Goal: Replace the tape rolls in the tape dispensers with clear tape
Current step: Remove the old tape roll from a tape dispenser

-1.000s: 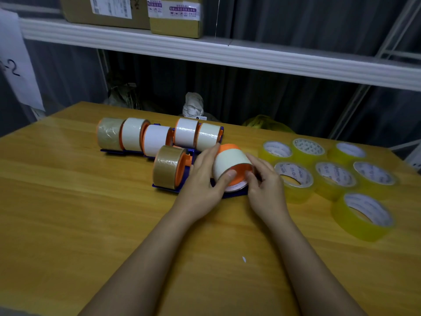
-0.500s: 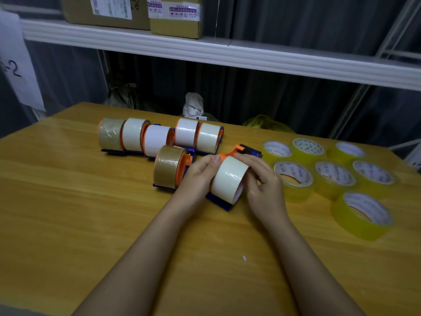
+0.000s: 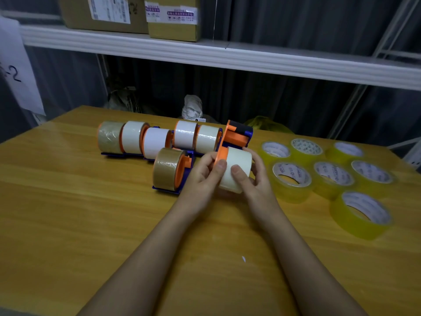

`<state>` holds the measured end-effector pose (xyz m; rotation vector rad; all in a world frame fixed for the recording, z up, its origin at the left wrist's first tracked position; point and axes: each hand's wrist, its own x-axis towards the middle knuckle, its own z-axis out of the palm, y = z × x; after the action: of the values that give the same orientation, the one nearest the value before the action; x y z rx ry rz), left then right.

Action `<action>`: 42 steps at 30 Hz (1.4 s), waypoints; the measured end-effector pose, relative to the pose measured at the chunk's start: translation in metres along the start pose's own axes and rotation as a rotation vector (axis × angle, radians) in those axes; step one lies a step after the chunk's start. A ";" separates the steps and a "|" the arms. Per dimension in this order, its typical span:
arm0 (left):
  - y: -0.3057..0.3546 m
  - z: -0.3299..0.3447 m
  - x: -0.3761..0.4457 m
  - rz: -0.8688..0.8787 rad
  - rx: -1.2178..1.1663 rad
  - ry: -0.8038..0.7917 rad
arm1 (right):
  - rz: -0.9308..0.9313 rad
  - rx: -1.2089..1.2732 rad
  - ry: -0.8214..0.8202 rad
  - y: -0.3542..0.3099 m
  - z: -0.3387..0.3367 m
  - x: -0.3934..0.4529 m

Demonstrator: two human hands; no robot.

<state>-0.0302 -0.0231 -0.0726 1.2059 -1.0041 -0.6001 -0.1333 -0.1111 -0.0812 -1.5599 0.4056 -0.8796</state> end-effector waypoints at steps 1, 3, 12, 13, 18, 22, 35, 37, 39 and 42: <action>0.001 -0.001 0.000 -0.014 -0.017 -0.012 | -0.005 0.001 0.006 0.000 0.000 0.000; 0.004 -0.002 0.000 -0.065 -0.069 -0.024 | -0.013 -0.002 -0.008 0.001 -0.001 0.000; -0.003 0.003 -0.001 -0.078 0.046 -0.003 | 0.003 -0.018 -0.062 0.009 -0.002 0.000; -0.003 0.004 -0.001 -0.066 0.046 -0.005 | 0.023 -0.009 -0.045 0.009 -0.002 0.001; -0.001 0.010 -0.003 -0.012 0.094 0.004 | 0.059 -0.039 0.051 0.010 0.003 0.003; -0.003 0.011 -0.002 0.001 0.114 0.067 | 0.067 -0.063 0.048 0.009 0.003 0.003; -0.009 0.013 -0.002 0.048 0.123 0.091 | 0.046 -0.018 0.037 0.008 0.004 0.003; -0.008 0.013 -0.003 0.087 0.141 0.030 | 0.049 0.007 0.010 0.010 0.002 0.002; -0.007 0.015 -0.004 0.110 0.161 -0.028 | 0.074 0.029 -0.005 0.011 0.001 0.001; -0.007 0.019 -0.006 0.131 0.186 -0.054 | 0.091 0.000 0.058 0.008 0.005 0.000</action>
<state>-0.0484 -0.0291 -0.0806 1.2806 -1.1951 -0.4458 -0.1276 -0.1094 -0.0882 -1.5071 0.5139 -0.8557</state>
